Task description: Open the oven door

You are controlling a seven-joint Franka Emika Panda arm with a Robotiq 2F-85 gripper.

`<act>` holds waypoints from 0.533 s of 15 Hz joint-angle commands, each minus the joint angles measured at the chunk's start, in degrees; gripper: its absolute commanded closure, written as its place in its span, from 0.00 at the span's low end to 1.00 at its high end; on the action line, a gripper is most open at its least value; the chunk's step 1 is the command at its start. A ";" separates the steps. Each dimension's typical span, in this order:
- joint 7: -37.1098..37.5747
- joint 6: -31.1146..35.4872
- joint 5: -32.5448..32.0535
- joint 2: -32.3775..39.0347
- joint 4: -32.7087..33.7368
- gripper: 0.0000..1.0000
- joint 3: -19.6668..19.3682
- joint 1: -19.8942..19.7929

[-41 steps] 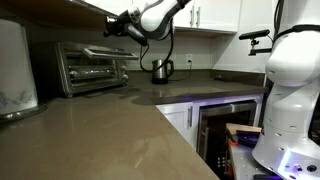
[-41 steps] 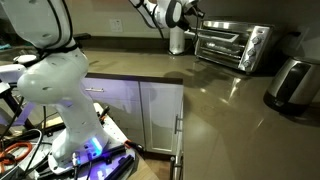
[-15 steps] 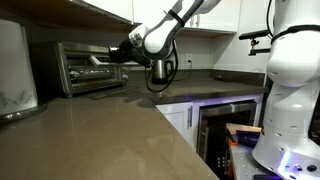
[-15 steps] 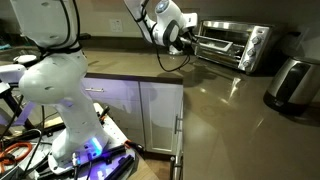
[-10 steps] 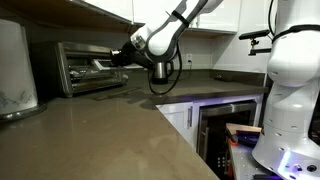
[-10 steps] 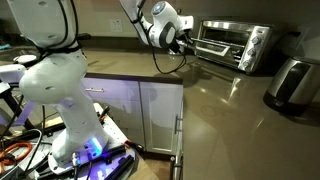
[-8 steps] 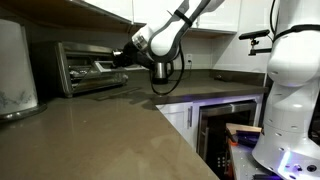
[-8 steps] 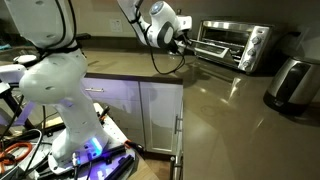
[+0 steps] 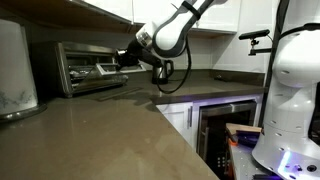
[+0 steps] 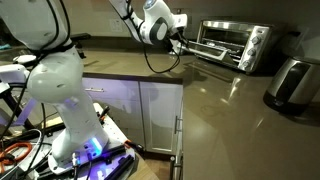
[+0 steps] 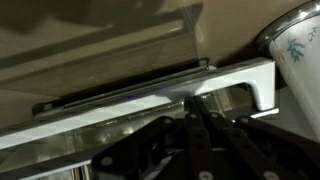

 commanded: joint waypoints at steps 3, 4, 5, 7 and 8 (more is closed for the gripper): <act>0.55 -1.01 0.83 -0.31 -1.22 1.00 -0.76 1.85; 0.60 -0.95 0.77 0.15 -1.11 1.00 -0.77 1.95; -2.93 -1.08 4.59 0.66 -0.97 1.00 -7.48 9.46; -2.78 -1.10 5.93 1.34 -0.76 1.00 -9.80 12.19; -2.79 -1.08 6.61 1.36 -0.71 1.00 -11.15 13.66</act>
